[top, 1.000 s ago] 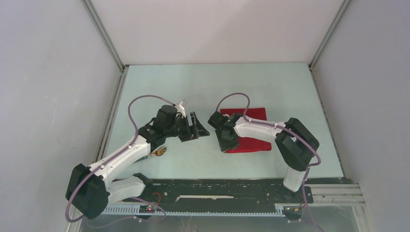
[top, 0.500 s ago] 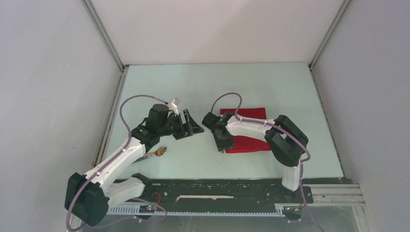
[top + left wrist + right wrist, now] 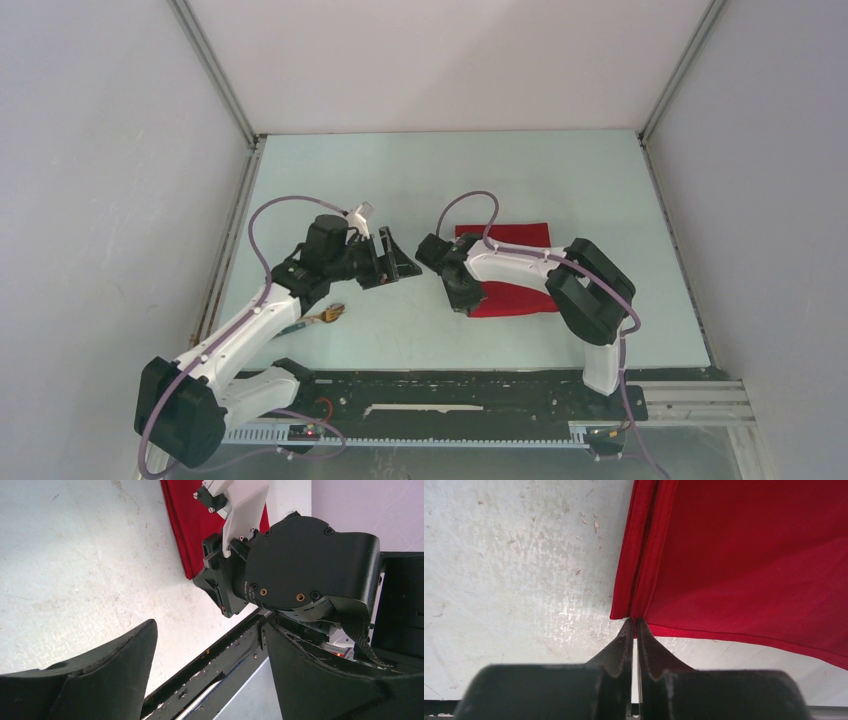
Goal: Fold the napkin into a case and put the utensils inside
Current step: Smooth out the square-folded napkin at the center of the board.
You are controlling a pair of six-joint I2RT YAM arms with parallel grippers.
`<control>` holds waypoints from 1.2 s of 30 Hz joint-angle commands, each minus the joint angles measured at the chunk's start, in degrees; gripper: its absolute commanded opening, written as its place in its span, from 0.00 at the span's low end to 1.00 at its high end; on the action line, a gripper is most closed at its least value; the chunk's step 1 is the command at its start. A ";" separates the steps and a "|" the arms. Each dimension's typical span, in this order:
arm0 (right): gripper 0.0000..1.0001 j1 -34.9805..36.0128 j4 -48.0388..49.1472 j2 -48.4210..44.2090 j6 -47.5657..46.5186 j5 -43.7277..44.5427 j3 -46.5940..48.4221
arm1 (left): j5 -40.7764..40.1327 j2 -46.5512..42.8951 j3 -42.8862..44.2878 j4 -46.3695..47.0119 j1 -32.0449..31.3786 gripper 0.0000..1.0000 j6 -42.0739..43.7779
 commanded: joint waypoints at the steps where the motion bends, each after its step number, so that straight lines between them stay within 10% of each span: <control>1: 0.04 0.62 -0.65 -1.50 0.61 3.37 2.32 | 1.55 -0.18 -0.13 0.29 0.42 0.85 1.89; 32: 0.00 -3.38 4.81 -2.68 -1.49 -1.54 2.56 | 2.54 0.25 -0.66 0.34 1.30 0.85 2.51; 36: 0.23 -3.37 4.20 -3.28 -1.76 -1.93 2.82 | 2.83 0.67 -0.51 0.34 1.30 0.85 2.67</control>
